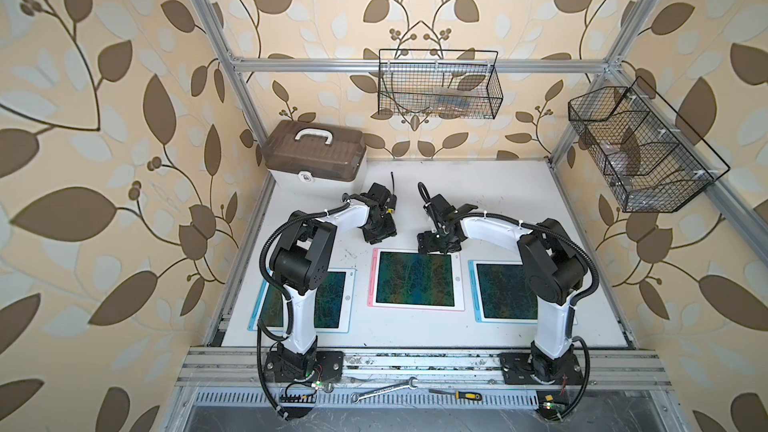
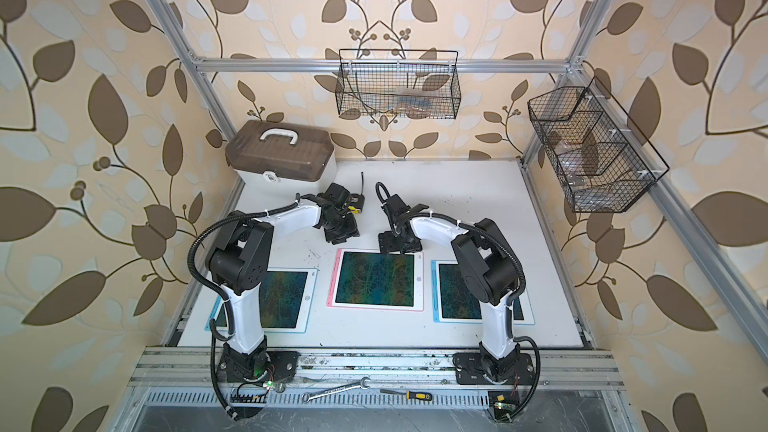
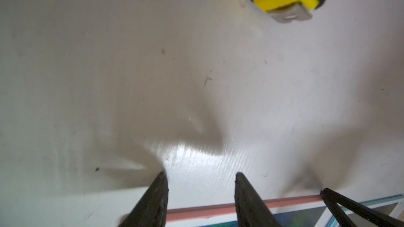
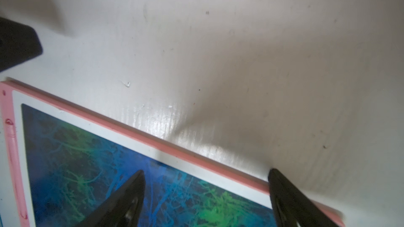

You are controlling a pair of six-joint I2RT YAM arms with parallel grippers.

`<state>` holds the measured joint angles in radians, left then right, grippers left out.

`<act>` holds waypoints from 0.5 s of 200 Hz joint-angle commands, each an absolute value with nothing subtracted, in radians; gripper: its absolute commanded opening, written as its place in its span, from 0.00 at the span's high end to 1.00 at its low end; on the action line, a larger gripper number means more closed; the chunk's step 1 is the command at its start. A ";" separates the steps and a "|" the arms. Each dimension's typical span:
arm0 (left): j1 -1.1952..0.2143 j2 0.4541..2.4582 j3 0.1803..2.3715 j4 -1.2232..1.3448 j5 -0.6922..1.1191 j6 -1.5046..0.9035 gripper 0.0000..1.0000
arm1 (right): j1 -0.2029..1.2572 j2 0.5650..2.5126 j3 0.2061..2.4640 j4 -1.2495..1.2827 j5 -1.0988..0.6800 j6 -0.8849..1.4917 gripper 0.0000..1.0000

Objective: Place the stylus back onto the writing tablet
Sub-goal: Move the writing tablet to the center of the board.

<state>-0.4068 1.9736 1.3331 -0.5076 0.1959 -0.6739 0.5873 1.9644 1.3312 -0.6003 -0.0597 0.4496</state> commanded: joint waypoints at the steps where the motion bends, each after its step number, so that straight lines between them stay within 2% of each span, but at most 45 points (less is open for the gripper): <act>1: -0.418 1.973 1.280 -0.585 0.187 -0.694 0.50 | 0.600 1.956 1.292 -0.637 -0.083 0.466 0.12; 100: -0.444 1.903 1.181 -0.563 0.174 -0.720 0.50 | 0.623 1.937 1.263 -0.631 -0.077 0.469 0.12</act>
<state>-0.4294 1.9049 1.2358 -0.4908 0.1974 -0.6926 0.6121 1.9427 1.3006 -0.5972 -0.0601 0.4530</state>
